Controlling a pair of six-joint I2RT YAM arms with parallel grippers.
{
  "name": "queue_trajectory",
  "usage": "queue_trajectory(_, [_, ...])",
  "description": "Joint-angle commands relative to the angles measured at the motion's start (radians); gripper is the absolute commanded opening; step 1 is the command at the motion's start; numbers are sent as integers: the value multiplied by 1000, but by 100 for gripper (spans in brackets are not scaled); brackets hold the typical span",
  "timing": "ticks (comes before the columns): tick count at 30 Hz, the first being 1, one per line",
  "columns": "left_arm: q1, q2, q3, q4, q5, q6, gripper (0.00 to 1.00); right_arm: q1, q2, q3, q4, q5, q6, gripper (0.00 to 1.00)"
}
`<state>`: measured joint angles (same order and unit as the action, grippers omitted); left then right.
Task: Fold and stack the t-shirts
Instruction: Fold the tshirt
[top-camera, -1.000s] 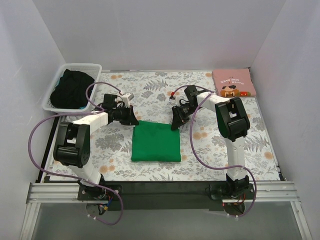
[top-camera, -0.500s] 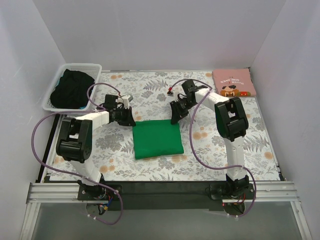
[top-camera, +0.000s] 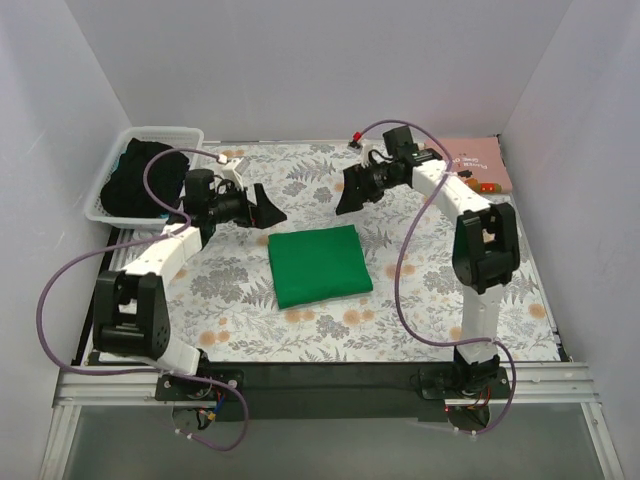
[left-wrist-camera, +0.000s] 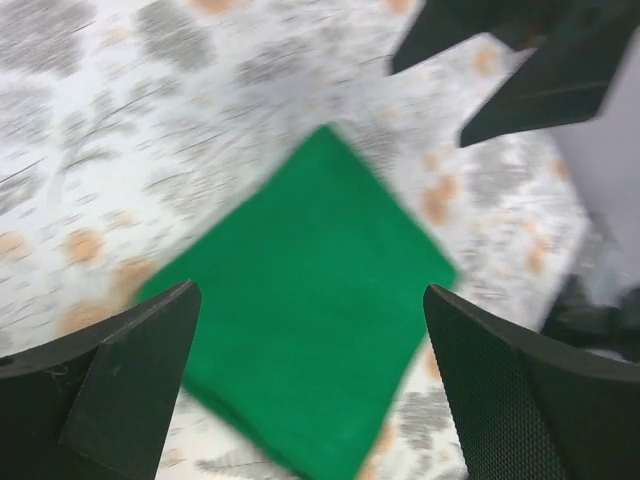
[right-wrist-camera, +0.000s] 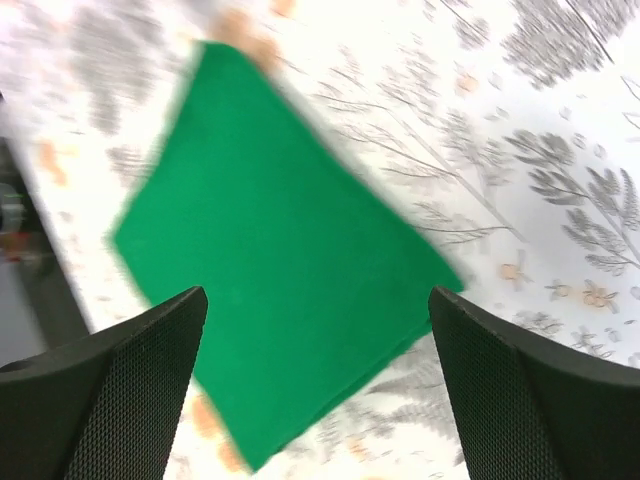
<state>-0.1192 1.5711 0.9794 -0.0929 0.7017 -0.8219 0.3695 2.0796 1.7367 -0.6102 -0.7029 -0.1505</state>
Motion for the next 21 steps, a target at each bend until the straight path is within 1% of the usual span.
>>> queue_trajectory(1, [-33,-103,-73,203,241,-276,94,-4,-124,-72,117,-280,142,98])
queue_trajectory(2, [-40,-97,-103,241,261,-383,94,-1,-124,-135,162,-326,255,98])
queue_trajectory(3, [-56,-89,-169,292,281,-446,94,0,-122,-178,209,-366,309,98])
queue_trajectory(4, [-65,-86,-209,406,275,-495,94,3,-122,-216,261,-415,357,98])
queue_trajectory(5, [-72,-80,-238,460,266,-590,95,11,-125,-254,362,-425,437,98])
queue_trajectory(6, [-86,-53,-276,508,257,-623,95,19,-124,-320,389,-429,453,98])
queue_trajectory(7, [-94,-33,-280,560,246,-644,95,26,-119,-339,407,-431,462,98])
queue_trajectory(8, [-102,-10,-277,565,243,-663,95,40,-113,-356,427,-429,466,98])
queue_trajectory(12, [-117,134,-242,568,232,-657,95,45,-34,-375,448,-397,453,98])
queue_trajectory(14, [-112,211,-202,518,220,-619,95,34,14,-374,448,-379,447,98])
queue_trajectory(16, [-103,254,-154,472,216,-551,96,22,43,-368,446,-351,428,98])
queue_trajectory(17, [-96,274,-139,455,197,-533,96,10,59,-358,445,-343,422,98])
queue_trajectory(21, [-37,360,-47,414,212,-496,96,-37,132,-270,431,-334,417,98])
